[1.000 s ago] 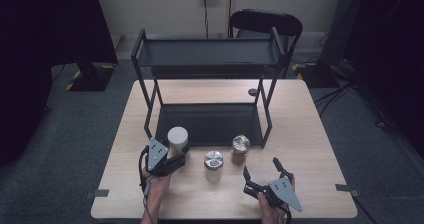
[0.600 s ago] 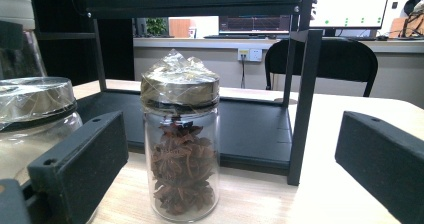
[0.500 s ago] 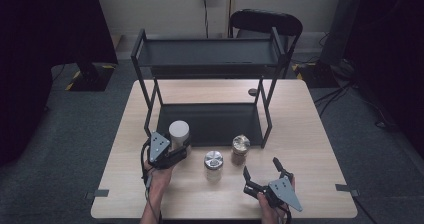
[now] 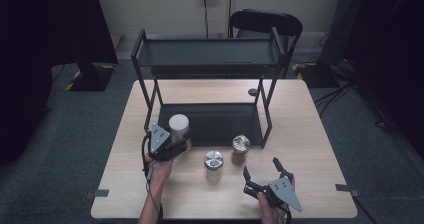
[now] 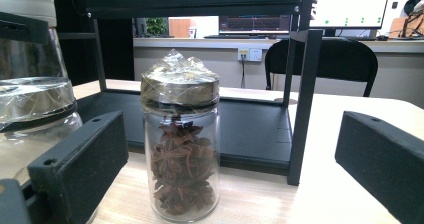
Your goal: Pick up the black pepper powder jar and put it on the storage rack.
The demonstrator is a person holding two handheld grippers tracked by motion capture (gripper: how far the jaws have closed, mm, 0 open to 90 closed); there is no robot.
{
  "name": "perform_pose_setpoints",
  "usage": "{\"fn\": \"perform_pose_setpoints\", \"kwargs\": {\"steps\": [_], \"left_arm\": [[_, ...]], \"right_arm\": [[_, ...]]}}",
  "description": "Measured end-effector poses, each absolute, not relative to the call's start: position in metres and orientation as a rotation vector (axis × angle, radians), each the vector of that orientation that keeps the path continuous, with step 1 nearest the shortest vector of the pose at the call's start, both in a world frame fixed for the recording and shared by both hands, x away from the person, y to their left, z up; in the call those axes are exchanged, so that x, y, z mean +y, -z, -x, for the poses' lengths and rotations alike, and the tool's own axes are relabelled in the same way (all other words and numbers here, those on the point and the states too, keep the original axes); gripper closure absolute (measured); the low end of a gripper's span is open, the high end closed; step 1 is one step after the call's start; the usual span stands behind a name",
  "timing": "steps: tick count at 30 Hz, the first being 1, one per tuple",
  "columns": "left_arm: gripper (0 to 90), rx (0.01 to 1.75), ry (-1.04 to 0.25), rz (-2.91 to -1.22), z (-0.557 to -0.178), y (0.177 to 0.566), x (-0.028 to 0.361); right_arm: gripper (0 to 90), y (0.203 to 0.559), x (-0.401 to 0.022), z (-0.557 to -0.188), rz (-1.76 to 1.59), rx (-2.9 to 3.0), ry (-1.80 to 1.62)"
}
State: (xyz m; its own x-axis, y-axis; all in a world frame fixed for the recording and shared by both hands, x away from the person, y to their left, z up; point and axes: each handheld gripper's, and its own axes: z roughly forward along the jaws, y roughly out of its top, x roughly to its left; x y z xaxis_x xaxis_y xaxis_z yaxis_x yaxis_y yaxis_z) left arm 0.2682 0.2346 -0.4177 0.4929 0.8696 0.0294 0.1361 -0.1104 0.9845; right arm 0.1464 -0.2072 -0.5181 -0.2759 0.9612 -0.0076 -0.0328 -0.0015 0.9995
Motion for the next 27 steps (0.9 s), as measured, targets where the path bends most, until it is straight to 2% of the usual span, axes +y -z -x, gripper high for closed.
{"fn": "perform_pose_setpoints", "kwargs": {"steps": [27], "left_arm": [[35.3,0.927,-0.764,-1.599,-0.309,0.424,0.229]], "right_arm": [[0.0,0.518,-0.207,-0.146,-1.037,1.388,-1.425]]}}
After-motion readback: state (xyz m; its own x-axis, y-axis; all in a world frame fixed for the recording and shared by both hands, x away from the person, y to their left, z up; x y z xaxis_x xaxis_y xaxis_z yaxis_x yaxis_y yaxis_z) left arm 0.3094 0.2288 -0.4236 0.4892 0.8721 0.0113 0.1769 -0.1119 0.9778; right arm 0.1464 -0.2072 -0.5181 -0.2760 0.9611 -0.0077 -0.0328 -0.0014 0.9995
